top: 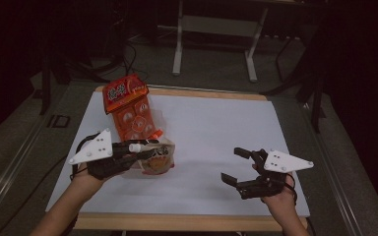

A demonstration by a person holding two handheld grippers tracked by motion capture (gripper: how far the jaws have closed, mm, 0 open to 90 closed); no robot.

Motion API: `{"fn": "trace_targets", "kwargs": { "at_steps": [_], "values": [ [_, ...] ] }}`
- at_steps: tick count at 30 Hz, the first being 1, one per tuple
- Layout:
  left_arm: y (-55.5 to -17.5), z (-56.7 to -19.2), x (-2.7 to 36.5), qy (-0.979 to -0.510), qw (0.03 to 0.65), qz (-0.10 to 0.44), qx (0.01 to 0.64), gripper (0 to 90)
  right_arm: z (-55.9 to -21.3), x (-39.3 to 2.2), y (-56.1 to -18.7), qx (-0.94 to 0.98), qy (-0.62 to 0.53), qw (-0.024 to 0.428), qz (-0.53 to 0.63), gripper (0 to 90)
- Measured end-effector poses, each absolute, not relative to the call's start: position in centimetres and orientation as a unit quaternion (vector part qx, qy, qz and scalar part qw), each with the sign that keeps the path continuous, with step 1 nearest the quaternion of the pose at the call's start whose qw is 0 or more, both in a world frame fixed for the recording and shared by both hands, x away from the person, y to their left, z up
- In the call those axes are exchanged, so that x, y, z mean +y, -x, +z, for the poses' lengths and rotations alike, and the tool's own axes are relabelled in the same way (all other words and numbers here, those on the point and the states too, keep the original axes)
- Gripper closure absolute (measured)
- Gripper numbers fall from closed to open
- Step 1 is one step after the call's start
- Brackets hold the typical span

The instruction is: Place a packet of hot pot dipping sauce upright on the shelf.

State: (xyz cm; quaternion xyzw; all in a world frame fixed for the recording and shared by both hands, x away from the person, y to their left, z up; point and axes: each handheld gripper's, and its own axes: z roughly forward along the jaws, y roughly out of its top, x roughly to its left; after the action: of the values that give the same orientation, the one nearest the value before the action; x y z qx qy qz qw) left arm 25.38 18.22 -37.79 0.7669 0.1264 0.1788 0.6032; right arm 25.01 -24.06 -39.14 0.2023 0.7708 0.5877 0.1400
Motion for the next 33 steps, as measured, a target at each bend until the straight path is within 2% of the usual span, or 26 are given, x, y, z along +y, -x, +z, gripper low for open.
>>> {"fn": "trace_targets", "kwargs": {
  "at_steps": [11,33],
  "values": [
    [-26.9,-39.2,20.7,-0.768,0.593,0.198,0.136,88.6,-40.0,-24.6,-25.6,0.773,-0.211,0.132,0.584,13.4],
    [-28.8,-42.3,22.3,-0.774,0.591,0.177,0.142,88.5,-40.8,-24.9,-26.1,0.772,-0.221,0.106,0.587,13.9]
  ]
}}
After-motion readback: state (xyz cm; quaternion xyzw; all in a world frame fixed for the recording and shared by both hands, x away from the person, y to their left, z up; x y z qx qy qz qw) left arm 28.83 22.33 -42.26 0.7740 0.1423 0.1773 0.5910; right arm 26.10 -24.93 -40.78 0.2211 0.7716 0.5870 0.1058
